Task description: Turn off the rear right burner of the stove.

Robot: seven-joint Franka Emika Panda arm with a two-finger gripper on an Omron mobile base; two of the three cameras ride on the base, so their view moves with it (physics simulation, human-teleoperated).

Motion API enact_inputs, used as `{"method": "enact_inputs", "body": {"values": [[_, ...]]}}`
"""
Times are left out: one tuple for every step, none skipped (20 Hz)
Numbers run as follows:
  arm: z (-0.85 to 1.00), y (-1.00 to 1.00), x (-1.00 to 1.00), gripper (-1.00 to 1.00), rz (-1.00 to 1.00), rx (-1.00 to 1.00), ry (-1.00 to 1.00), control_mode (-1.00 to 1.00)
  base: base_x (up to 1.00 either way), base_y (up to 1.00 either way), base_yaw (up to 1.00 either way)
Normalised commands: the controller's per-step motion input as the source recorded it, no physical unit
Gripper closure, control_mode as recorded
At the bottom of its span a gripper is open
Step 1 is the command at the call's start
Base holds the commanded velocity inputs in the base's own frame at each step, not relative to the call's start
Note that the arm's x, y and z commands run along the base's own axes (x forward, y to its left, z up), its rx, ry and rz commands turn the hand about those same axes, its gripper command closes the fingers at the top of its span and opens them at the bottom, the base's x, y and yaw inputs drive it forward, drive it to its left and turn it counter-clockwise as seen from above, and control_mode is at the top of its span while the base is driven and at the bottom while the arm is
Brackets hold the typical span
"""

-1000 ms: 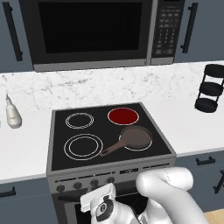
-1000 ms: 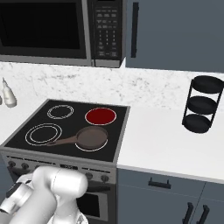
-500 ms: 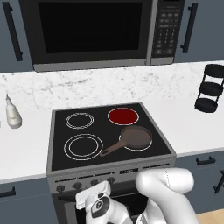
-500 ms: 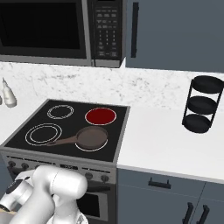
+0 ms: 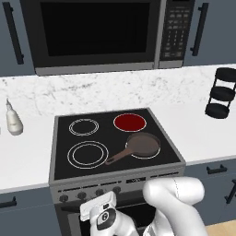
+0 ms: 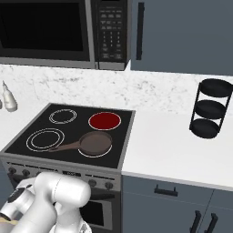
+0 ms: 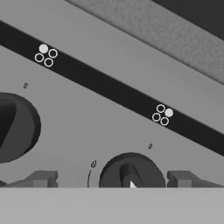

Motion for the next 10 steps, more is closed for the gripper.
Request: {"method": "enact_inputs", "body": {"values": [[0.0,-0.16,0.0,-1.0,0.0,0.0,0.0,-1.0,0.0,0.0,0.0],[0.0,0.0,0.0,-1.0,0.0,0.0,0.0,-1.0,0.0,0.0,0.0],[0.0,0.0,0.0,-1.0,0.0,0.0,0.0,-1.0,0.0,0.0,0.0],[0.0,-0.05,0.0,-1.0,0.0,0.0,0.0,-1.0,0.0,0.0,0.0],[0.0,-0.21,0.0,-1.0,0.0,0.03,0.0,-1.0,0.0,0.0,0.0],[0.0,-0.26,0.0,-1.0,0.0,0.04,0.0,-1.0,0.0,0.0,0.0],[0.0,-0.25,0.0,-1.0,0.0,0.03,0.0,-1.0,0.0,0.0,0.0],[0.0,-0.12,0.0,-1.0,0.0,0.0,0.0,-1.0,0.0,0.0,0.0],[0.0,0.0,0.0,-1.0,0.0,0.0,0.0,-1.0,0.0,0.0,0.0],[0.0,0.0,0.0,-1.0,0.0,0.0,0.0,-1.0,0.0,0.0,0.0]]}}
